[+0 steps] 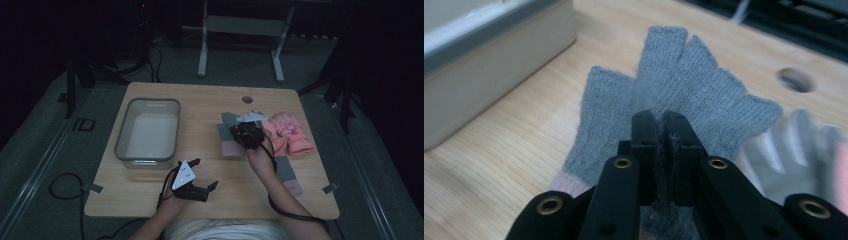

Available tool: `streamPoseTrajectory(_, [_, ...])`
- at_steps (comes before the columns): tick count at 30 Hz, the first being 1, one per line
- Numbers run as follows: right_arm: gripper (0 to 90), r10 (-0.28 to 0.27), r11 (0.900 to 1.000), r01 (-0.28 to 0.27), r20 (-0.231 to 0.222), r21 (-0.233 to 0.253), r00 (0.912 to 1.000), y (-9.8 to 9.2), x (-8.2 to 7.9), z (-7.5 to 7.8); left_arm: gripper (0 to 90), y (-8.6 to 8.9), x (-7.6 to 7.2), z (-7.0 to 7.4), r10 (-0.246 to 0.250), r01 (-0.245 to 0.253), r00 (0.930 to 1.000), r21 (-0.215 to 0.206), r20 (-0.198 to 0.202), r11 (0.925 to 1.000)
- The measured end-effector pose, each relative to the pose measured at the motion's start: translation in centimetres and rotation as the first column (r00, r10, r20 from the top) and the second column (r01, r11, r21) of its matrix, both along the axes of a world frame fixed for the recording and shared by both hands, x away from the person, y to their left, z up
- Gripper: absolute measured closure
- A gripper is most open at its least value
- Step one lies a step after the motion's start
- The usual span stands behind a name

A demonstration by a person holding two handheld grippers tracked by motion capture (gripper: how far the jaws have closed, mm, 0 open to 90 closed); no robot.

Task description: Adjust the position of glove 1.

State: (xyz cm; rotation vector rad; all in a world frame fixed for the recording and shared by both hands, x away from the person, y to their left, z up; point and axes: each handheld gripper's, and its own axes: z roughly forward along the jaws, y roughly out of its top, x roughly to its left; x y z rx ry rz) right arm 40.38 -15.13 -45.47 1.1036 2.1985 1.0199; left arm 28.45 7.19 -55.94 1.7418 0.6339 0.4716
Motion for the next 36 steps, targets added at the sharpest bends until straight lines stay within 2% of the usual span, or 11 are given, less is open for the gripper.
streamPoseTrajectory(4, [84.7, -0.042, 0.999, 0.043, 0.025, -0.008, 0.9988, -0.5, -2.7, 0.8, 1.9, 0.0, 0.0, 0.0, 0.001, -0.001, 1.0000, 0.002, 0.000, 1.0000])
streamPoseTrajectory(7, [84.7, -0.060, 0.998, 0.060, 0.013, 0.003, 0.9981, -0.6, -4.2, 0.5, 1.9, 0.0, 0.0, 0.0, 0.001, -0.002, 1.0000, 0.003, 0.002, 1.0000])
streamPoseTrajectory(11, [84.7, -0.077, 0.997, 0.077, -0.017, 0.006, 0.9969, -0.3, -5.8, -0.8, 1.9, 0.0, 0.0, 0.0, 0.002, -0.002, 1.0000, 0.002, 0.002, 1.0000])
streamPoseTrajectory(12, [84.7, -0.083, 0.997, 0.083, -0.014, -0.008, 0.9964, 0.0, -6.2, -1.4, 1.9, 0.0, 0.0, 0.0, 0.002, -0.002, 1.0000, 0.002, 0.002, 1.0000])
streamPoseTrajectory(15, [84.6, -0.096, 0.995, 0.095, -0.035, -0.014, 0.9948, 0.3, -6.7, -2.9, 1.9, 0.0, 0.0, 0.0, 0.001, -0.001, 1.0000, 0.000, 0.002, 1.0000])
streamPoseTrajectory(17, [84.6, -0.095, 0.995, 0.096, -0.080, 0.012, 0.9923, 0.2, -6.9, -4.0, 1.9, 0.0, 0.0, 0.0, 0.001, -0.001, 1.0000, 0.005, 0.005, 1.0000])
streamPoseTrajectory(21, [84.5, -0.096, 0.995, 0.095, -0.115, -0.014, 0.9887, 0.7, -7.4, -6.0, 1.9, 0.0, 0.0, 0.0, 0.000, 0.000, 1.0000, 0.003, 0.002, 1.0000])
streamPoseTrajectory(23, [84.3, -0.100, 0.995, 0.097, -0.115, -0.027, 0.9883, 0.8, -7.4, -6.6, 1.9, 0.0, 0.0, 0.0, 0.000, 0.000, 1.0000, 0.004, 0.004, 1.0000])
streamPoseTrajectory(29, [83.9, -0.116, 0.993, 0.114, -0.139, -0.018, 0.9836, 0.7, -6.9, -7.5, 1.9, 0.0, 0.0, 0.0, 0.002, -0.002, 1.0000, 0.001, 0.000, 1.0000])
streamPoseTrajectory(33, [83.4, -0.103, 0.995, 0.101, -0.152, -0.026, 0.9830, 0.8, -6.5, -8.4, 1.9, 0.0, 0.0, 0.0, 0.002, -0.002, 1.0000, 0.003, 0.002, 1.0000])
streamPoseTrajectory(36, [77.6, -0.077, 0.997, 0.075, -0.153, -0.016, 0.9852, 0.7, -6.2, -9.2, 1.9, 0.0, 0.0, 0.0, 0.003, -0.003, 1.0000, 0.003, 0.003, 1.0000])
